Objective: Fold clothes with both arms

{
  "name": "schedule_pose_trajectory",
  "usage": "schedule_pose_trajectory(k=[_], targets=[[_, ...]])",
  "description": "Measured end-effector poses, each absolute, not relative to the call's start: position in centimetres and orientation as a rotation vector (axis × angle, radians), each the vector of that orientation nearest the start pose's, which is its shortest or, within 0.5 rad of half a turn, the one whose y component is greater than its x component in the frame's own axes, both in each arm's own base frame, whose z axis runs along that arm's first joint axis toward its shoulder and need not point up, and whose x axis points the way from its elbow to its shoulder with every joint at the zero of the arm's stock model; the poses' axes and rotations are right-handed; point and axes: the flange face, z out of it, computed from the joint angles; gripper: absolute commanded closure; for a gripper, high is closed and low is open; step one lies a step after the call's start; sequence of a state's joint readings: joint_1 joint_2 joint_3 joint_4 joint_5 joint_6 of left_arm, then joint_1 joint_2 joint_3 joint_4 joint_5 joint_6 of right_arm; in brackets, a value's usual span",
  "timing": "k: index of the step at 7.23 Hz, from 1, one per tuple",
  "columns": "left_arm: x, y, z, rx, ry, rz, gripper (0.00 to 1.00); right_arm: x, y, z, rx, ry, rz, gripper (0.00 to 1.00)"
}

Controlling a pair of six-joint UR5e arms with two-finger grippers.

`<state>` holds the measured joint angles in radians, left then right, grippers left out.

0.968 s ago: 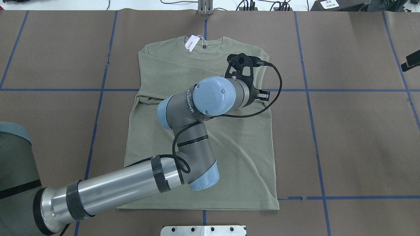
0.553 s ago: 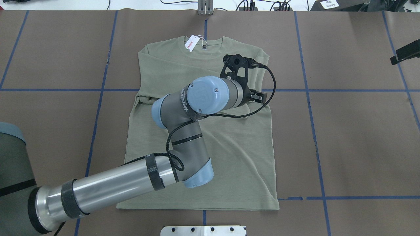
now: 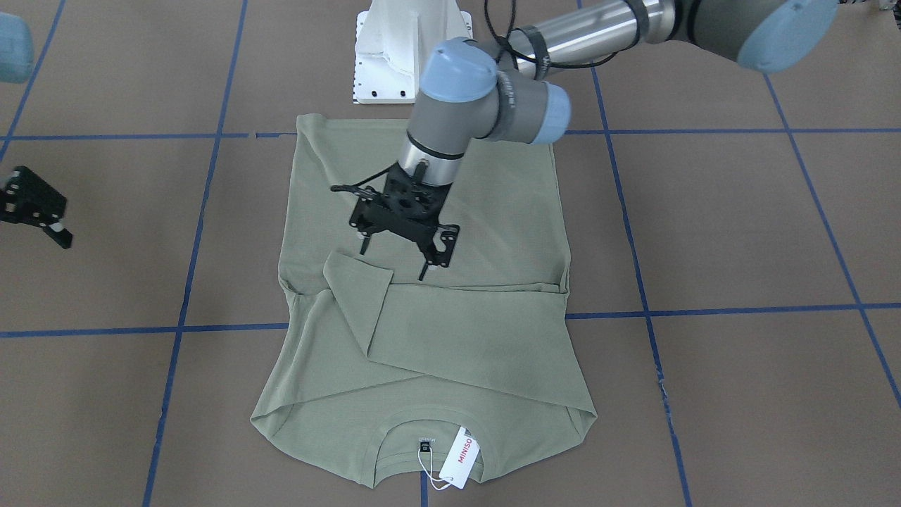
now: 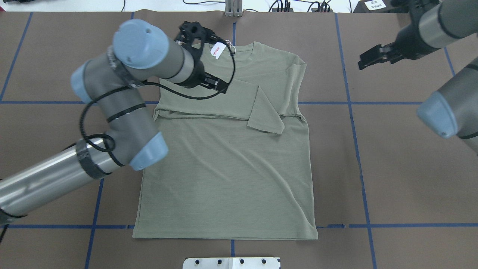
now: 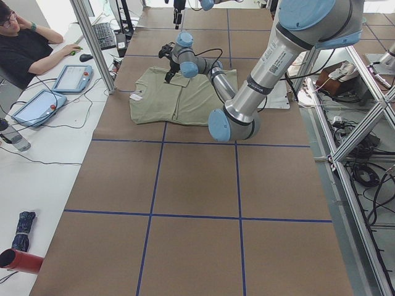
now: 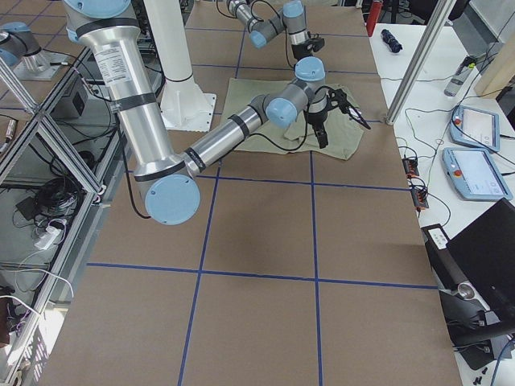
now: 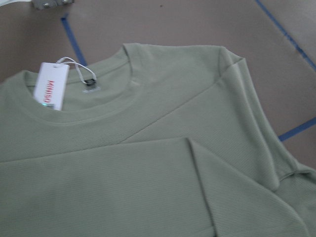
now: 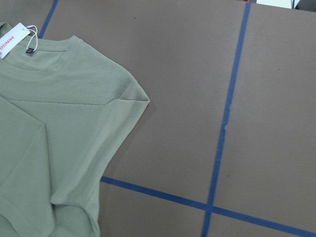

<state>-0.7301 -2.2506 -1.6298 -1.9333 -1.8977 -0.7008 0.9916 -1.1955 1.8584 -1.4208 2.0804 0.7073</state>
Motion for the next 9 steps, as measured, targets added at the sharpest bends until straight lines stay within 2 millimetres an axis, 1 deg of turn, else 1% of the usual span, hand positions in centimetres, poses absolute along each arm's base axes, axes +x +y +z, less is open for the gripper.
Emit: schedule_pose_trajectory(k=[1, 2, 3, 4, 5, 6, 7, 8, 9], targets=[[39.5, -53.3, 21.5, 0.592, 0.950, 0.355, 0.00, -31.3, -54.5, 28.0, 0.315, -0.837, -0.034, 0.02], [35.6, -52.9, 24.3, 0.611, 0.926, 0.410, 0.00, -36.9, -54.1, 25.4, 0.298, -0.796, 0.012, 0.08], [32.7, -52.6, 26.3, 0.620, 0.917, 0.452, 0.00, -42.0, -53.2, 23.3, 0.318, -0.746, 0.031, 0.11], [31.0, -52.4, 27.2, 0.617, 0.924, 0.470, 0.00, -46.8, -52.2, 22.1, 0.349, -0.697, 0.031, 0.15], [30.2, -52.4, 27.8, 0.610, 0.929, 0.473, 0.00, -51.5, -51.5, 21.3, 0.370, -0.648, 0.021, 0.17], [29.8, -52.3, 28.3, 0.607, 0.932, 0.470, 0.00, -55.7, -50.6, 20.8, 0.391, -0.602, 0.011, 0.21], [29.6, -52.2, 28.6, 0.611, 0.937, 0.469, 0.00, -58.9, -49.6, 20.6, 0.411, -0.563, -0.003, 0.23], [29.5, -52.2, 28.7, 0.615, 0.940, 0.469, 0.00, -61.0, -48.8, 21.0, 0.419, -0.536, -0.017, 0.24], [29.5, -52.1, 28.7, 0.616, 0.941, 0.468, 0.00, -62.1, -48.3, 21.4, 0.427, -0.514, -0.030, 0.28]])
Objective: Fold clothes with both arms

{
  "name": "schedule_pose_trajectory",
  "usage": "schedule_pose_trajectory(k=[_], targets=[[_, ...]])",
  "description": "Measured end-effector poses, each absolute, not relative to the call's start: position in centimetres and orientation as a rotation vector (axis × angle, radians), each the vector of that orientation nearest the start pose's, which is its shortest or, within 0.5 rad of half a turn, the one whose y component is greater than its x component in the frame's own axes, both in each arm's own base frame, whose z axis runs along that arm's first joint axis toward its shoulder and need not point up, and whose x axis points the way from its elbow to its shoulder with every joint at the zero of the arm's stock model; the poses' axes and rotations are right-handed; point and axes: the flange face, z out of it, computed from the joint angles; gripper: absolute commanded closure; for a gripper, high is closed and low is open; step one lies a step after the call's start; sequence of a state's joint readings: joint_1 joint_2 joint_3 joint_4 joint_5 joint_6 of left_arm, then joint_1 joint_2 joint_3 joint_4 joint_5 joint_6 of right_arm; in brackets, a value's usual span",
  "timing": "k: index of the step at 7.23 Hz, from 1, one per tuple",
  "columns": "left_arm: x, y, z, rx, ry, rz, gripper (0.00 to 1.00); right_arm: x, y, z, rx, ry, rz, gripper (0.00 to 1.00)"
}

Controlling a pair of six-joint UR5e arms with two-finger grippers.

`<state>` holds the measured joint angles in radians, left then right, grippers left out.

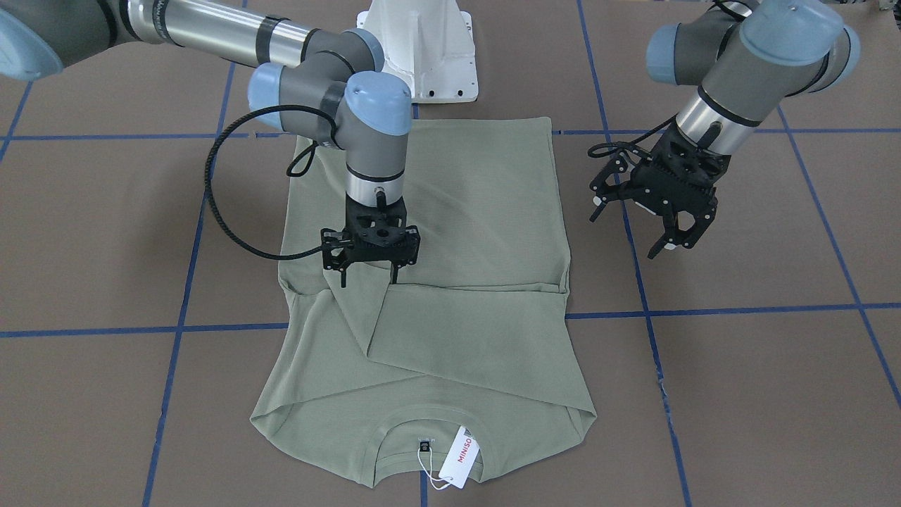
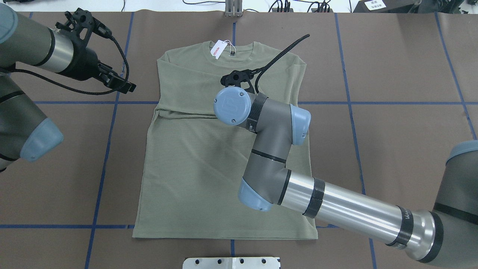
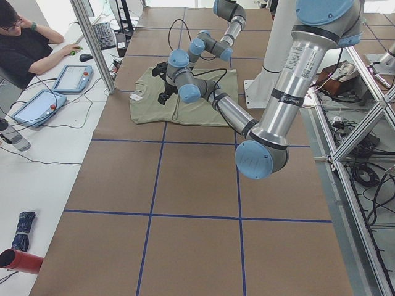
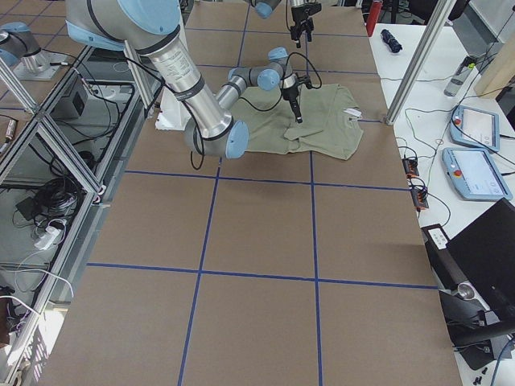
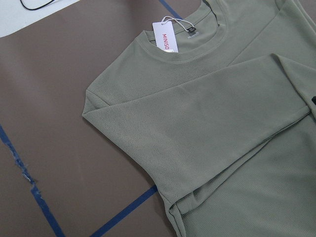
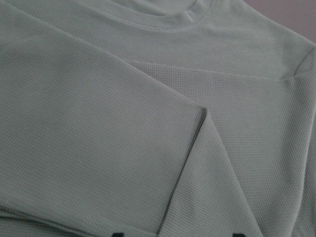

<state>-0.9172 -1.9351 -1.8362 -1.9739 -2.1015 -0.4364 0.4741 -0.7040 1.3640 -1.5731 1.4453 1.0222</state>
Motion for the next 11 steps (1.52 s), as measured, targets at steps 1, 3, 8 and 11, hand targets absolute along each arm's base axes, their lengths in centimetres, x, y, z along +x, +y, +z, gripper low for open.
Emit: schedule_pose_trajectory(k=[1, 3, 8, 11], targets=[[29.5, -52.1, 28.7, 0.616, 0.942, 0.467, 0.00, -62.9, -47.8, 21.9, 0.433, -0.496, -0.043, 0.33], [29.5, -52.2, 28.8, 0.614, 0.941, 0.465, 0.00, -64.1, -47.2, 22.1, 0.441, -0.477, -0.064, 0.43], [29.7, -52.2, 29.0, 0.605, 0.943, 0.457, 0.00, -64.9, -46.4, 22.7, 0.442, -0.458, -0.102, 0.69], [29.7, -52.3, 29.1, 0.603, 0.942, 0.456, 0.00, -65.1, -46.2, 22.5, 0.443, -0.459, -0.108, 0.97]])
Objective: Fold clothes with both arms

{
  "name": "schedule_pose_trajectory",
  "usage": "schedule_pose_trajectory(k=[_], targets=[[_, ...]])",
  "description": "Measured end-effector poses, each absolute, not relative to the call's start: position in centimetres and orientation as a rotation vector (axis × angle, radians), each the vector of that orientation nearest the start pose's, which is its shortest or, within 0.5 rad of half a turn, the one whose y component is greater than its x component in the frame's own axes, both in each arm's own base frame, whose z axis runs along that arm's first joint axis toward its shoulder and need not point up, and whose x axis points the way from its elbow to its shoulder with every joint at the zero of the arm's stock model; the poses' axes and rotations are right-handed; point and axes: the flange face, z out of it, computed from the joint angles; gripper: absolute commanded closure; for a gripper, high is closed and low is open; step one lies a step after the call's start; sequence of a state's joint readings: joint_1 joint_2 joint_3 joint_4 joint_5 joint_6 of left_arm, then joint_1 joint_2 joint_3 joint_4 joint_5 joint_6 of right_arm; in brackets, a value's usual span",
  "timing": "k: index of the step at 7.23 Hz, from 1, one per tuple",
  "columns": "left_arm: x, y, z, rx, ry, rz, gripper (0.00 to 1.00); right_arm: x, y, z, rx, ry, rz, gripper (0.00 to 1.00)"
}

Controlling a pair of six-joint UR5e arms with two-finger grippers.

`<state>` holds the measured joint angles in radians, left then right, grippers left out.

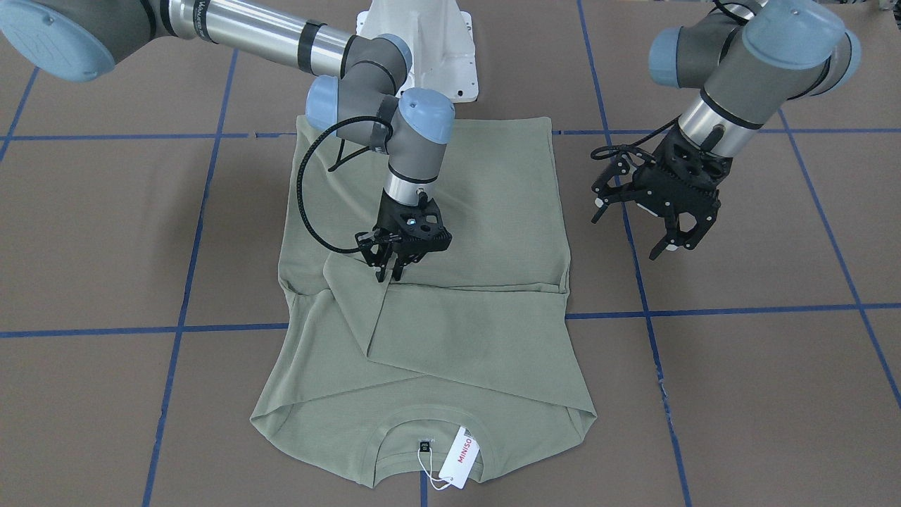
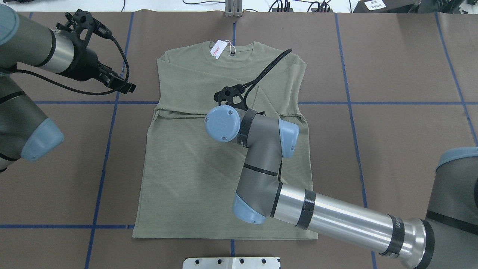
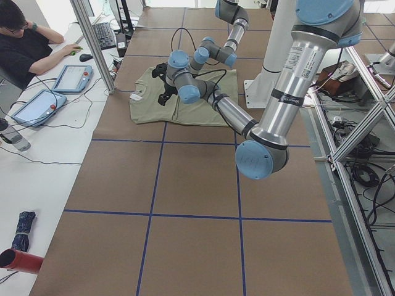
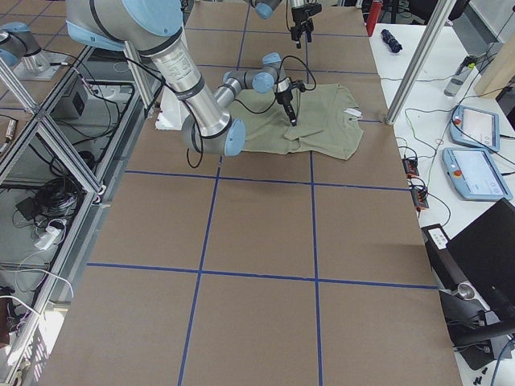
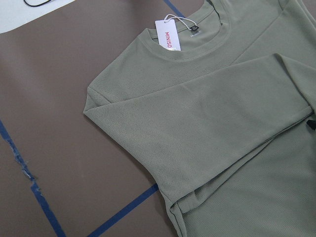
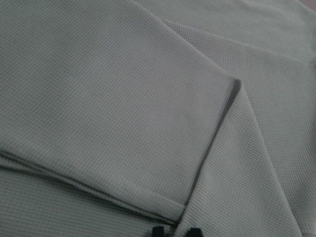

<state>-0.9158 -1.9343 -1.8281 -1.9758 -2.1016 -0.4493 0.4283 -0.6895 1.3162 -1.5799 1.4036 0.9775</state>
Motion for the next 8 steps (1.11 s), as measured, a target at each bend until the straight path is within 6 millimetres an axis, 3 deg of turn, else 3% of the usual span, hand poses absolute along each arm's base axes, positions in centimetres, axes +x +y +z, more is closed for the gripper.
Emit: schedule_pose_trajectory(k=[3, 4, 6, 8], targets=[[29.8, -52.3, 29.2, 0.601, 0.941, 0.456, 0.00, -64.6, -46.4, 22.1, 0.449, -0.453, -0.123, 1.00], [29.8, -52.3, 29.2, 0.600, 0.941, 0.456, 0.00, -63.6, -47.1, 21.7, 0.458, -0.451, -0.128, 1.00], [29.8, -52.2, 29.1, 0.601, 0.942, 0.457, 0.00, -59.1, -50.3, 21.5, 0.482, -0.421, -0.157, 1.00], [29.7, -52.2, 29.1, 0.603, 0.943, 0.456, 0.00, -54.7, -54.0, 23.7, 0.489, -0.373, -0.190, 1.00]])
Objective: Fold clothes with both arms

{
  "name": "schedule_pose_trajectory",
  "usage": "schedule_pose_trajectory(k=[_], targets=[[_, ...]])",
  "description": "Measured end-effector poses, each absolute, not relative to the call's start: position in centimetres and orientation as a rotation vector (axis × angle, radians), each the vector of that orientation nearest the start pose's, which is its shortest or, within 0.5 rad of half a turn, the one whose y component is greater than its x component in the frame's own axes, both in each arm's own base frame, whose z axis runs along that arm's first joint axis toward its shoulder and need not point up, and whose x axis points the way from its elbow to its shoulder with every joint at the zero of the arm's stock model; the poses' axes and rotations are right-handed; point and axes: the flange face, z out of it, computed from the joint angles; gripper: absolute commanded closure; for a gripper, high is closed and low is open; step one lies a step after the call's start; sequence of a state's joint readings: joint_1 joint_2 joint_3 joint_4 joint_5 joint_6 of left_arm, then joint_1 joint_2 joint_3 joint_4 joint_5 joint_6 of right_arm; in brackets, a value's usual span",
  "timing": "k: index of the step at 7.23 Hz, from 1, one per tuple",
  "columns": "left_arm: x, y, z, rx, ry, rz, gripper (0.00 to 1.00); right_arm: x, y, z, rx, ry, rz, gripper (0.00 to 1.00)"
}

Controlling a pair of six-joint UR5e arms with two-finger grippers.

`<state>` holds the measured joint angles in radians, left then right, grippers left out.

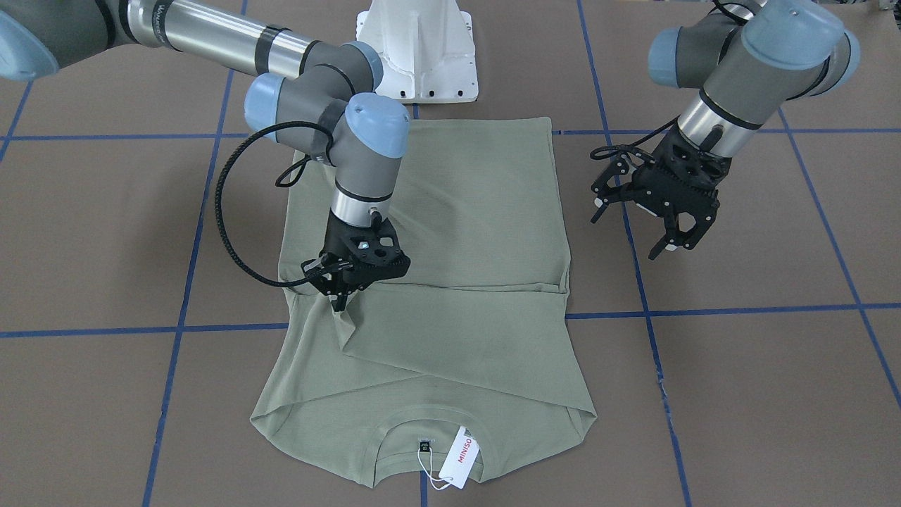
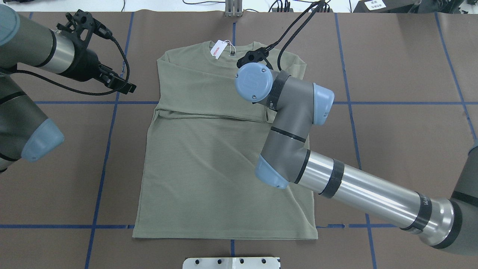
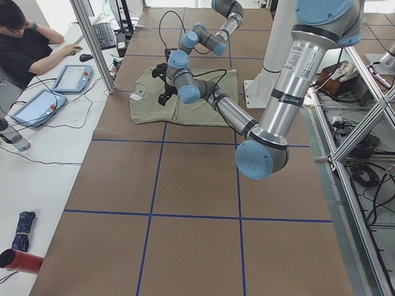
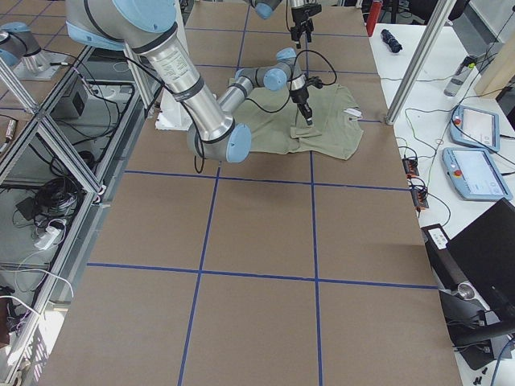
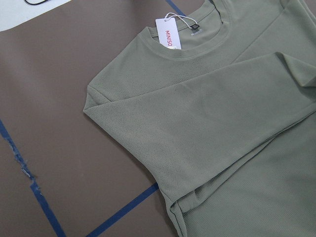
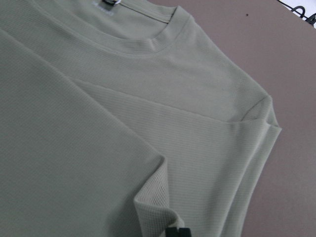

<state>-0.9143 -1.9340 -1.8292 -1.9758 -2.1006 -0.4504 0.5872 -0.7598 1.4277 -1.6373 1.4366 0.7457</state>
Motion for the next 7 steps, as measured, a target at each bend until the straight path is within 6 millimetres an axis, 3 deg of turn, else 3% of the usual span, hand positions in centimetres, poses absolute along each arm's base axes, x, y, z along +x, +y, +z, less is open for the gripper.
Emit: schedule_pose_trajectory(k=[2, 3, 4, 7], targets=[[29.7, -52.1, 29.0, 0.601, 0.944, 0.451, 0.00, -51.2, -56.8, 26.0, 0.492, -0.322, -0.218, 1.00], [29.8, -52.1, 29.0, 0.595, 0.949, 0.442, 0.00, -50.3, -57.4, 27.4, 0.485, -0.302, -0.226, 0.69], [29.9, -52.0, 28.9, 0.591, 0.953, 0.434, 0.00, -49.9, -57.6, 28.5, 0.486, -0.296, -0.229, 0.01], [29.9, -51.9, 28.7, 0.591, 0.960, 0.425, 0.00, -49.1, -57.7, 31.0, 0.532, -0.404, -0.202, 0.00]])
